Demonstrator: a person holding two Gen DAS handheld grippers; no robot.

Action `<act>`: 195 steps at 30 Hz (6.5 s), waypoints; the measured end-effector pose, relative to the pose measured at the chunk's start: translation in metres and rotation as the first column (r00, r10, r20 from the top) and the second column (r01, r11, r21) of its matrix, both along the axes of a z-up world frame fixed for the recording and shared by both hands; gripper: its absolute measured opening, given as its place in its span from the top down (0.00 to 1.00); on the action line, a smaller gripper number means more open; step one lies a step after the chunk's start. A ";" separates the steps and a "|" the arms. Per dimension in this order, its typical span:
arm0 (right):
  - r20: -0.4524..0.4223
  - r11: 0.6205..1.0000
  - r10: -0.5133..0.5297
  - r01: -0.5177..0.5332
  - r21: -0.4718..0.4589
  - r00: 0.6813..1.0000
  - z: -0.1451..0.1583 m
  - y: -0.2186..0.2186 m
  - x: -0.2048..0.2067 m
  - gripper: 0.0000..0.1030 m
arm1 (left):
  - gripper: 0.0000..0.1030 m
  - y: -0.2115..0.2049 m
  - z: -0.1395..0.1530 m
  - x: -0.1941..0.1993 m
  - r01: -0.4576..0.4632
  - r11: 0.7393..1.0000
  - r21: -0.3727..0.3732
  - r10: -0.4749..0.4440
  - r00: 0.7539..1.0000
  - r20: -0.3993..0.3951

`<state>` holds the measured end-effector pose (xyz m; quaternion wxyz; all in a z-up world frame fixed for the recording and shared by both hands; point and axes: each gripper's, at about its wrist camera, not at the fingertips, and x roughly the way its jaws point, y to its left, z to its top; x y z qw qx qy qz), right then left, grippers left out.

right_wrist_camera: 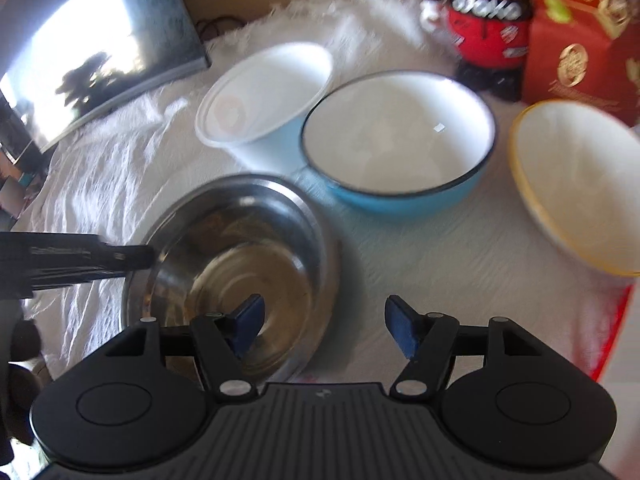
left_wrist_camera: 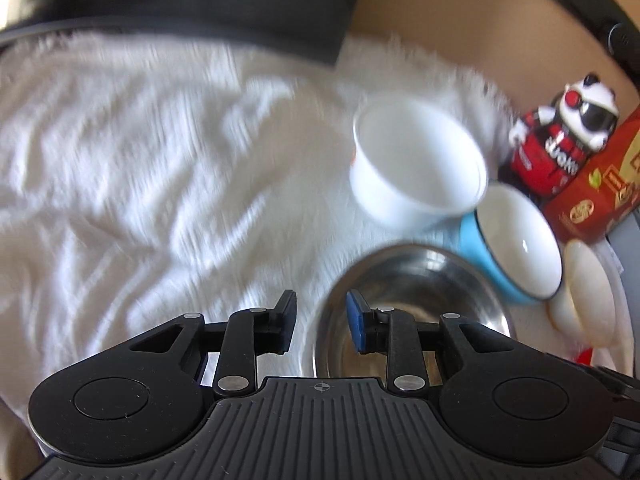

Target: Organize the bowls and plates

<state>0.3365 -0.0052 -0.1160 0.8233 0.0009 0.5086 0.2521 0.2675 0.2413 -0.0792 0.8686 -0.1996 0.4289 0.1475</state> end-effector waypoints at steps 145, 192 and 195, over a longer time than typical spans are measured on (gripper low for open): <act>-0.124 0.999 0.048 -0.047 0.008 0.991 -0.049 -0.164 0.068 0.54 | 0.75 -0.204 -0.052 0.069 0.131 0.944 -0.302 -0.184 0.970 -0.156; -0.064 0.993 0.116 -0.117 -0.008 0.991 -0.034 -0.139 0.052 0.51 | 0.75 -0.199 -0.034 0.061 0.207 0.958 -0.199 -0.244 0.953 -0.182; -0.074 0.994 0.099 -0.102 -0.035 0.992 -0.036 -0.137 0.051 0.51 | 0.75 -0.197 -0.030 0.058 0.234 0.954 -0.189 -0.270 0.944 -0.192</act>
